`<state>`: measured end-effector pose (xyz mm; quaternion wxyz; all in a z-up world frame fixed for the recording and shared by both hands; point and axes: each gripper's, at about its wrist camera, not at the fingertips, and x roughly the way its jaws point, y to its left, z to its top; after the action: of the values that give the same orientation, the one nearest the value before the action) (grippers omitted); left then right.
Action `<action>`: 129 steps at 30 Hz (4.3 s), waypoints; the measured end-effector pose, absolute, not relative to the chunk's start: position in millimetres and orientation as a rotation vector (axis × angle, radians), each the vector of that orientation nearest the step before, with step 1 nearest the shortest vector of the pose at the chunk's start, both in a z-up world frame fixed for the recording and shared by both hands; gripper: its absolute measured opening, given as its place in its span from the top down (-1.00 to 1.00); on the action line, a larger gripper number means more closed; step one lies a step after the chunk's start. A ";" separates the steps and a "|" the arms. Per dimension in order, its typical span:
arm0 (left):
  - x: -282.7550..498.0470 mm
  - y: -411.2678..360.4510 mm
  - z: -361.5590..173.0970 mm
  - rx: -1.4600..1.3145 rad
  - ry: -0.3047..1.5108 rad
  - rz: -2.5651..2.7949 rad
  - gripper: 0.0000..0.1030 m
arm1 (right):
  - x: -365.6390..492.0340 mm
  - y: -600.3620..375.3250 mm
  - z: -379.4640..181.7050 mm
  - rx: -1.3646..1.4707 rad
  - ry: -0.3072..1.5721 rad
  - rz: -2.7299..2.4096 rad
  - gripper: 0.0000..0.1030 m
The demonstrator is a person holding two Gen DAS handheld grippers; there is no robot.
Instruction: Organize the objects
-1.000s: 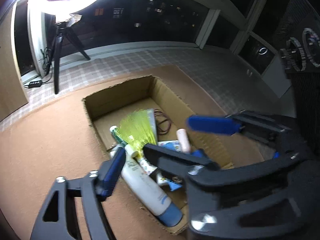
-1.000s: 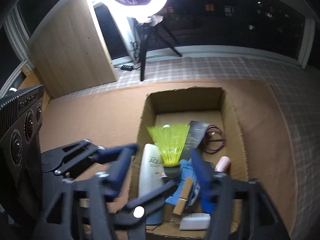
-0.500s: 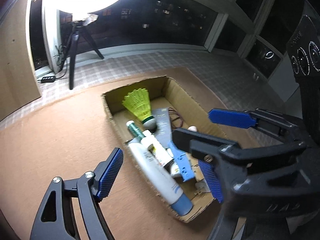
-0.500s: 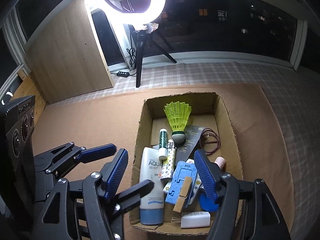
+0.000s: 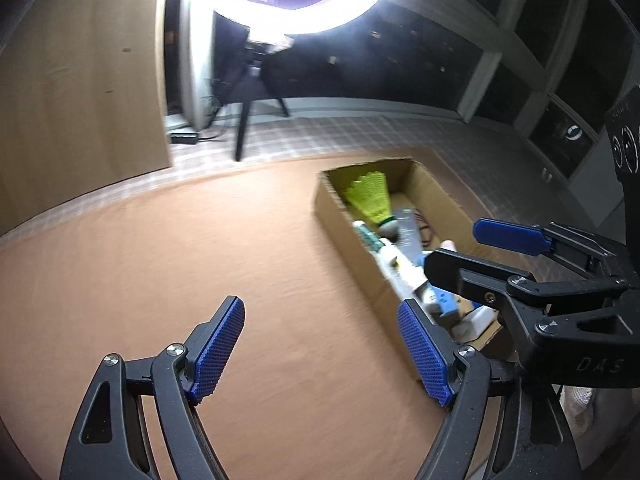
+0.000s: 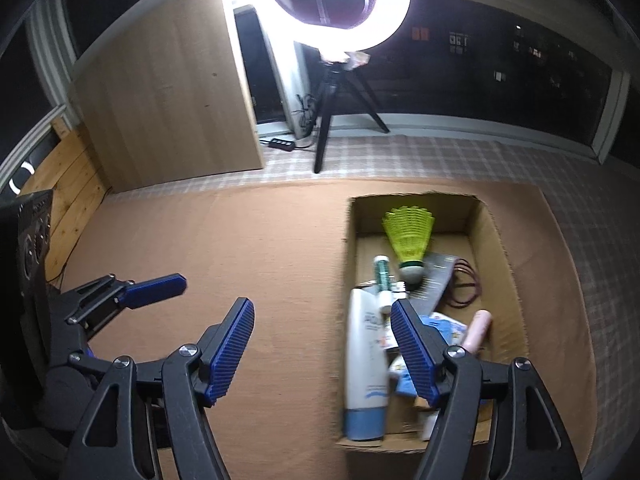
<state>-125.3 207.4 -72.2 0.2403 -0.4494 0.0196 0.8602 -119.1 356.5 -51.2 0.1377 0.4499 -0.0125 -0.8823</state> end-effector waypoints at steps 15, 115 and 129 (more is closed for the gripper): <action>-77.3 82.0 -49.0 -1.241 -0.026 2.500 -0.64 | -79.2 272.6 -36.2 1.234 0.082 -2.562 -0.37; -44.2 -25.0 -74.0 -1.367 -0.045 2.662 -0.89 | -36.4 213.5 -62.3 1.318 0.035 -2.662 -0.39; -47.4 -24.7 -74.4 -1.382 -0.044 2.676 -0.89 | -39.4 215.2 -66.7 1.331 0.018 -2.649 -0.39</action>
<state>-47.4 -24.7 -74.4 0.0649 -0.4578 -0.0145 0.8866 -39.4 215.2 -66.7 0.0885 0.4473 0.0061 -0.8900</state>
